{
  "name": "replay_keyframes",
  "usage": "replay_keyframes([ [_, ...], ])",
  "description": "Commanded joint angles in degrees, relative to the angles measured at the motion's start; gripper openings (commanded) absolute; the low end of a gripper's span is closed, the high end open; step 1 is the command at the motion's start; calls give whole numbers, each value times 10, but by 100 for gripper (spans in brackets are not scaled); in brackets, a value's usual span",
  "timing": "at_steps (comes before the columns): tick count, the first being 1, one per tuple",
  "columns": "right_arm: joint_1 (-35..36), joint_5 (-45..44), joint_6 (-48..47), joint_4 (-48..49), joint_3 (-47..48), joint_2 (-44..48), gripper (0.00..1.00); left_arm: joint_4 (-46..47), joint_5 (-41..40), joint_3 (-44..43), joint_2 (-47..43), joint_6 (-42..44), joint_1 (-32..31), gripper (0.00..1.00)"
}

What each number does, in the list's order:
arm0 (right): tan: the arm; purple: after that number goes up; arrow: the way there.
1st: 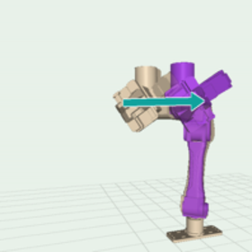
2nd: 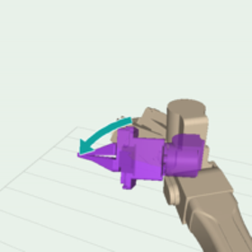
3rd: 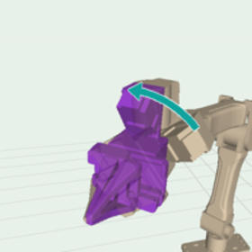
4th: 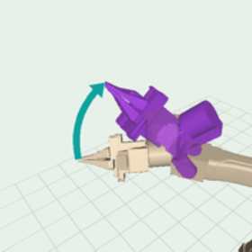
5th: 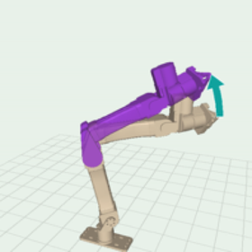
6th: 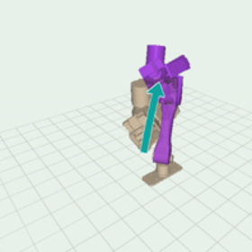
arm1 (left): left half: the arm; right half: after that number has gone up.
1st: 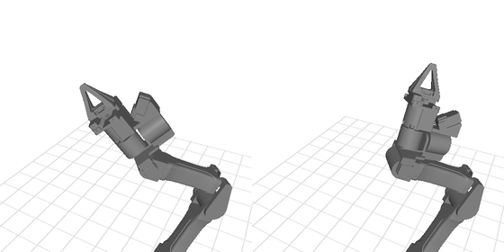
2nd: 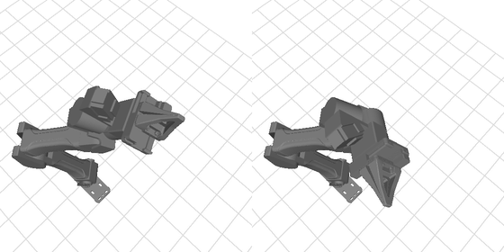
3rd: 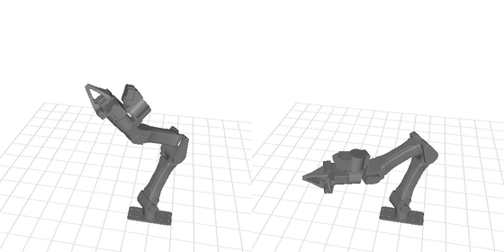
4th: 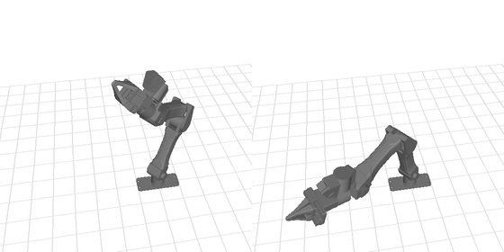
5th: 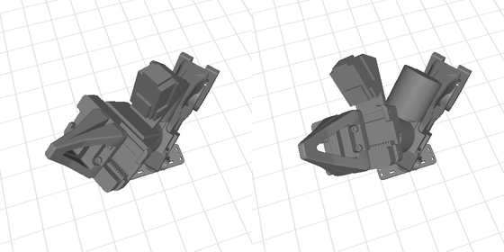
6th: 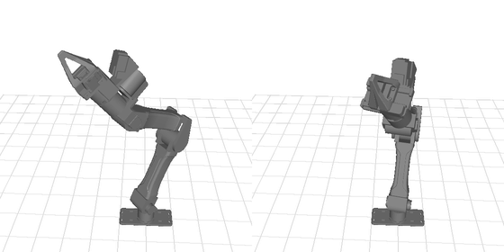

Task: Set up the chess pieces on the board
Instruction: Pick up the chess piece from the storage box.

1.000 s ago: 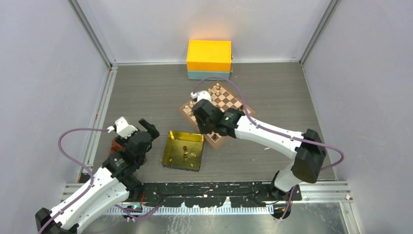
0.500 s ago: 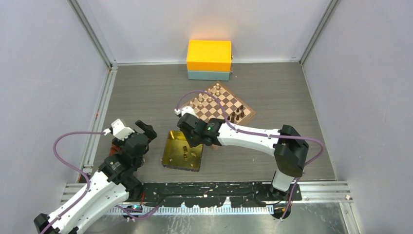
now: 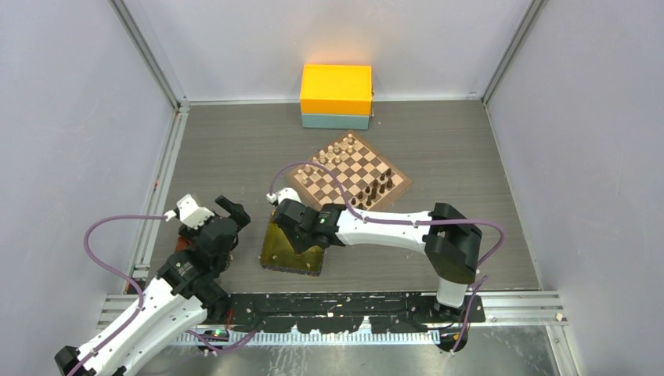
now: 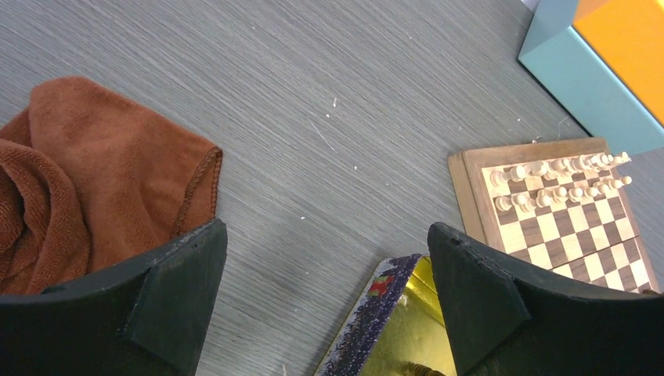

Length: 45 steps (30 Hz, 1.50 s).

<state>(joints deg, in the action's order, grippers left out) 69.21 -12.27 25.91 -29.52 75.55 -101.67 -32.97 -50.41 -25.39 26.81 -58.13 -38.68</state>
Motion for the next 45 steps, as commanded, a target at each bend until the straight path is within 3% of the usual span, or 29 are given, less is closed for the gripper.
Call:
replay_keyframes([
  [1, 12, 3, 15, 23, 23, -7, 30, 4, -26, 2, -5, -9, -2, 100],
  [45, 11, -14, 8, 45, 13, -43, 31, 6, -27, 7, -8, -8, -2, 100],
])
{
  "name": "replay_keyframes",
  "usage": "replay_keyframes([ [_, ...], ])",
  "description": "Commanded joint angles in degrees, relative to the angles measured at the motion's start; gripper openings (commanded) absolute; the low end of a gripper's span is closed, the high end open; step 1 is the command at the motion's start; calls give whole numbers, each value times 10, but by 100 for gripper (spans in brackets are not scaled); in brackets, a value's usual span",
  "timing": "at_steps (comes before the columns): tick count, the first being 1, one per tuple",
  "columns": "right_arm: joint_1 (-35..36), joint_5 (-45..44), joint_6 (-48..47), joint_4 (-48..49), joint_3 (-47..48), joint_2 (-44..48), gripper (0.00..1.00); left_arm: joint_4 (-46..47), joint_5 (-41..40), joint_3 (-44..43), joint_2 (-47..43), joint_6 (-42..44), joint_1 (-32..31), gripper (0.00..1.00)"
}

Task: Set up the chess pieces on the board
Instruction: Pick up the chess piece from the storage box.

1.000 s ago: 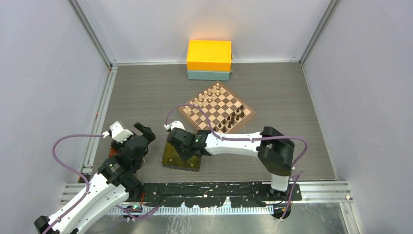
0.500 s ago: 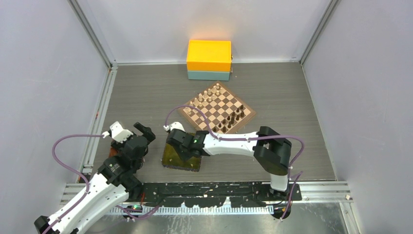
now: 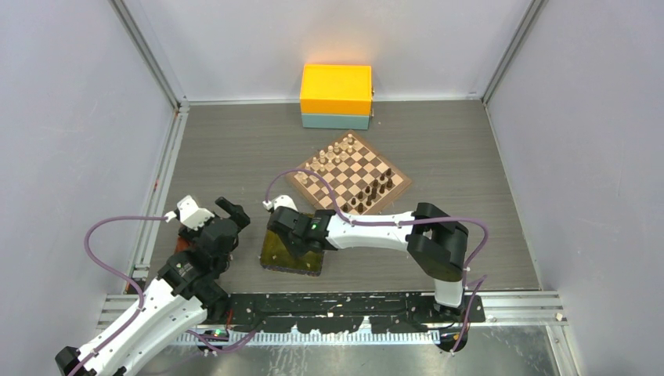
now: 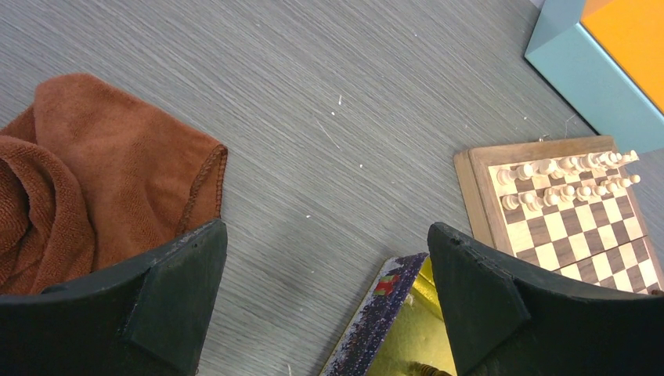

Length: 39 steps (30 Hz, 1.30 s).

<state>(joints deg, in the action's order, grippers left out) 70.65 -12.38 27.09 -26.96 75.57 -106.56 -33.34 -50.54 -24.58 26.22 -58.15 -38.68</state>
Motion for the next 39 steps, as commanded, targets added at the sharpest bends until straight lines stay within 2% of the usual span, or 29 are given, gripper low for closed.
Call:
replay_keyframes([
  [1, -3, -14, -4, 19, 11, 7, 31, 10, -25, -1, -2, -6, -2, 100],
  [34, -14, 6, 0, 34, 3, -14, 31, 16, -29, -2, 3, -2, -2, 100],
  [39, -16, 6, 1, 30, 3, -14, 23, 17, -29, 0, 3, -3, -2, 100],
])
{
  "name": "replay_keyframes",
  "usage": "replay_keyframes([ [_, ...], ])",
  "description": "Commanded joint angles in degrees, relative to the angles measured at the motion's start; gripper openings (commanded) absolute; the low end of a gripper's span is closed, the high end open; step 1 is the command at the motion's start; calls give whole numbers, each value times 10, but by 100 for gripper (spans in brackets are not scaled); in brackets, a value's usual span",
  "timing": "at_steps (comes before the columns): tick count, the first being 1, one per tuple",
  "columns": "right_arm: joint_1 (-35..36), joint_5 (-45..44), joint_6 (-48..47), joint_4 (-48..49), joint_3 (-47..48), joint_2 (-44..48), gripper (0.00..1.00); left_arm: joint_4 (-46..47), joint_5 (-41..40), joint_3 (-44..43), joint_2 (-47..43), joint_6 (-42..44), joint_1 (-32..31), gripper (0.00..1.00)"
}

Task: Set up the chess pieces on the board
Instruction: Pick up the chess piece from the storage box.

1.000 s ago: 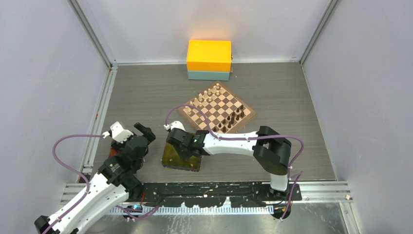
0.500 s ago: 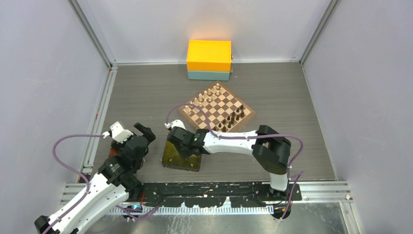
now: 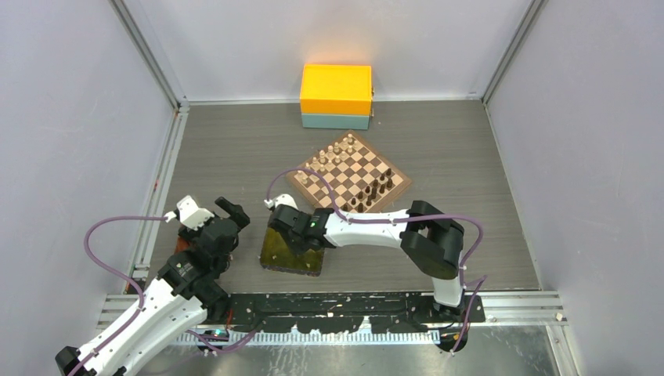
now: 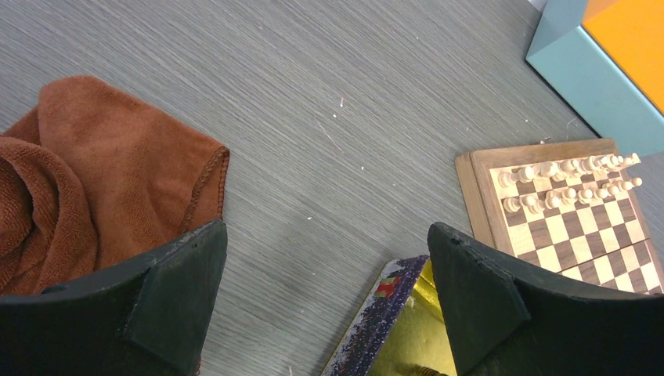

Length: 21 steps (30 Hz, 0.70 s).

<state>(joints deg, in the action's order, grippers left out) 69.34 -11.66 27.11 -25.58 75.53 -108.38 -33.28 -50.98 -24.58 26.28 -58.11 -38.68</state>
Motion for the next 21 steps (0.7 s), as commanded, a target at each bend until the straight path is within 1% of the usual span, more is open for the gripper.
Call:
replay_keyframes([
  [1, -3, -1, 1, 15, 4, 4, 22, 16, -25, 0, 3, -3, -2, 100],
  [12, -3, -18, 1, 7, -2, 27, 1, 14, -25, 1, -1, -5, -2, 100],
  [21, -5, -60, -22, -21, 15, 63, 1, 10, -21, 1, 1, -8, -2, 100],
])
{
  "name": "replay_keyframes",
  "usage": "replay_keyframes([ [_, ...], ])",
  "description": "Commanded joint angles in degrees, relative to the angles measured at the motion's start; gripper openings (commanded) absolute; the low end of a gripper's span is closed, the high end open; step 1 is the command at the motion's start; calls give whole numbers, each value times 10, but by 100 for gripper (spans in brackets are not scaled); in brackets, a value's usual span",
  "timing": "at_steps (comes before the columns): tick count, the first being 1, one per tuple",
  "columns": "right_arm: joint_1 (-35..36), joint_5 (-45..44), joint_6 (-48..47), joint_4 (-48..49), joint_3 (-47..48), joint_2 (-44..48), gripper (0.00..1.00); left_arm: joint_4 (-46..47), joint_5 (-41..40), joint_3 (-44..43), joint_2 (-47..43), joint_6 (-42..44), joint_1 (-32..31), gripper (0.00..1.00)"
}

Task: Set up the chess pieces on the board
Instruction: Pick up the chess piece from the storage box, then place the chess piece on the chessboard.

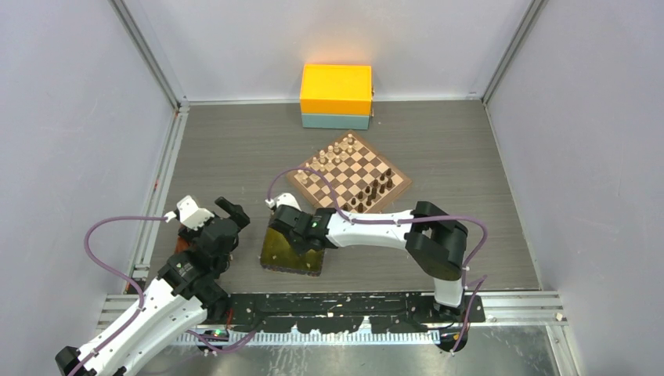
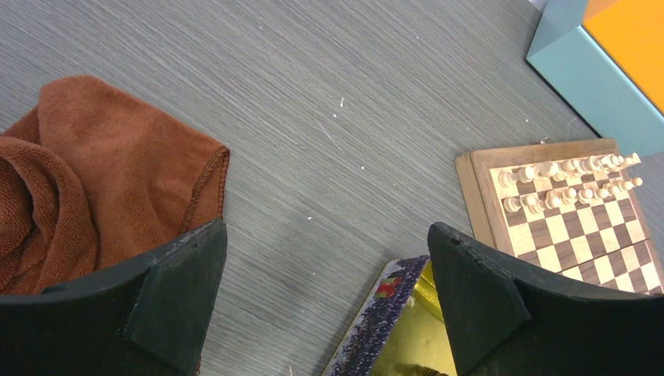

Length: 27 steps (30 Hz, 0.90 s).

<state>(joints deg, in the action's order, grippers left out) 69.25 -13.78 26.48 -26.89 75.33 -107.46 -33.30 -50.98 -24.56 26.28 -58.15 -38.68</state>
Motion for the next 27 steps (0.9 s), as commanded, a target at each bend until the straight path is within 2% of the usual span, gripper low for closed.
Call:
replay_keyframes([
  [1, -6, -42, -17, -9, 18, 57, 1, 10, -21, 0, 0, -8, -2, 100],
  [10, -17, -82, -37, -31, 29, 95, 1, 9, -21, -1, 0, -7, -2, 100],
  [14, -50, -114, -41, -46, 28, 139, 1, 14, -20, 1, 3, -7, -2, 100],
  [20, -154, -152, -34, -57, 13, 216, 1, 18, -16, 2, 10, -7, -2, 100],
  [27, -312, -165, -26, -76, 17, 240, 1, 24, -14, 0, 13, -4, -2, 100],
])
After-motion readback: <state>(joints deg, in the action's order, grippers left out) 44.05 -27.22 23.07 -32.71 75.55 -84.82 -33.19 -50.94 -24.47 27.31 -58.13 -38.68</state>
